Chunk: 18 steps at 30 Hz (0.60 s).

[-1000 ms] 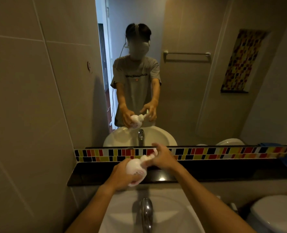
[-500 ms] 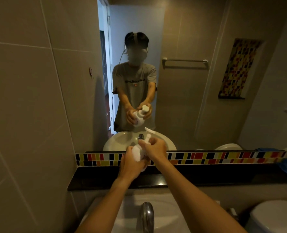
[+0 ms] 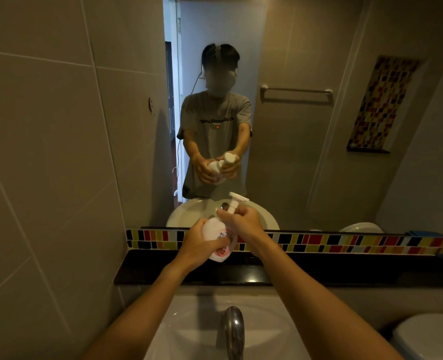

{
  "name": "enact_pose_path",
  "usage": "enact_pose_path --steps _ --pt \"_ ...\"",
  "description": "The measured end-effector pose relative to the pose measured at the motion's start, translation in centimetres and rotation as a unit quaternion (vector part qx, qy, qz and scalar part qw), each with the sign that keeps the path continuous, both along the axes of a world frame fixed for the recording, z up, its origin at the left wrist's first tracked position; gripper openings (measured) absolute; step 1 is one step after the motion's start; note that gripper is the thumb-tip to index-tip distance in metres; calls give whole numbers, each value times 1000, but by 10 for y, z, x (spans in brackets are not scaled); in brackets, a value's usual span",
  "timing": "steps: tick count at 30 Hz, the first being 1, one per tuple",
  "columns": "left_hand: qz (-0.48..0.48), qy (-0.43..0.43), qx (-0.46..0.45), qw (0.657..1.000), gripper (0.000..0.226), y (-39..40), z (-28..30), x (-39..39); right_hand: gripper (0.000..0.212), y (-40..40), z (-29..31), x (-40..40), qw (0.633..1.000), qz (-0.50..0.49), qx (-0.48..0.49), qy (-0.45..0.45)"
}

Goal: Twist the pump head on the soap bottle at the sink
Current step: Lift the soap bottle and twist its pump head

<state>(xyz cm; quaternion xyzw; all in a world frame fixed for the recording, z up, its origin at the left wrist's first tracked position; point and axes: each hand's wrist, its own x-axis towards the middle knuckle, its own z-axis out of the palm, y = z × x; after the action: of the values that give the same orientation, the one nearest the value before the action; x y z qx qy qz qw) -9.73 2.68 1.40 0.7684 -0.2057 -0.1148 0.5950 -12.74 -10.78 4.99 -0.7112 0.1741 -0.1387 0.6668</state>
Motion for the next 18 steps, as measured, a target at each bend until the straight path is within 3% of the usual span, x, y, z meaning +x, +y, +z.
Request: enact_pose_path --steps 2,5,8,11,13,15,17,18 --pt "64 -60 18 996 63 -3 -4 -2 35 1 -5 0 999 -3 -41 -11" --pt "88 33 -37 995 61 -5 1 -3 32 -1 -1 -2 1000 16 13 -14" --pt "-8 159 -69 985 54 0 10 -2 31 -9 3 -6 998 27 61 9" --pt "-91 225 -105 964 46 2 10 -1 39 -13 -1 -5 989 70 123 44" --pt "-59 183 -85 978 51 -2 8 -3 36 -12 -4 -1 993 61 95 36" --pt "14 25 2 1000 58 -8 2 -4 37 -8 -9 2 999 14 13 29" --pt "75 -105 62 990 64 -11 -3 -6 45 -6 -14 4 999 -21 -9 30" --pt "82 -103 55 990 63 -12 -2 -6 47 -6 -16 5 999 -25 5 32"
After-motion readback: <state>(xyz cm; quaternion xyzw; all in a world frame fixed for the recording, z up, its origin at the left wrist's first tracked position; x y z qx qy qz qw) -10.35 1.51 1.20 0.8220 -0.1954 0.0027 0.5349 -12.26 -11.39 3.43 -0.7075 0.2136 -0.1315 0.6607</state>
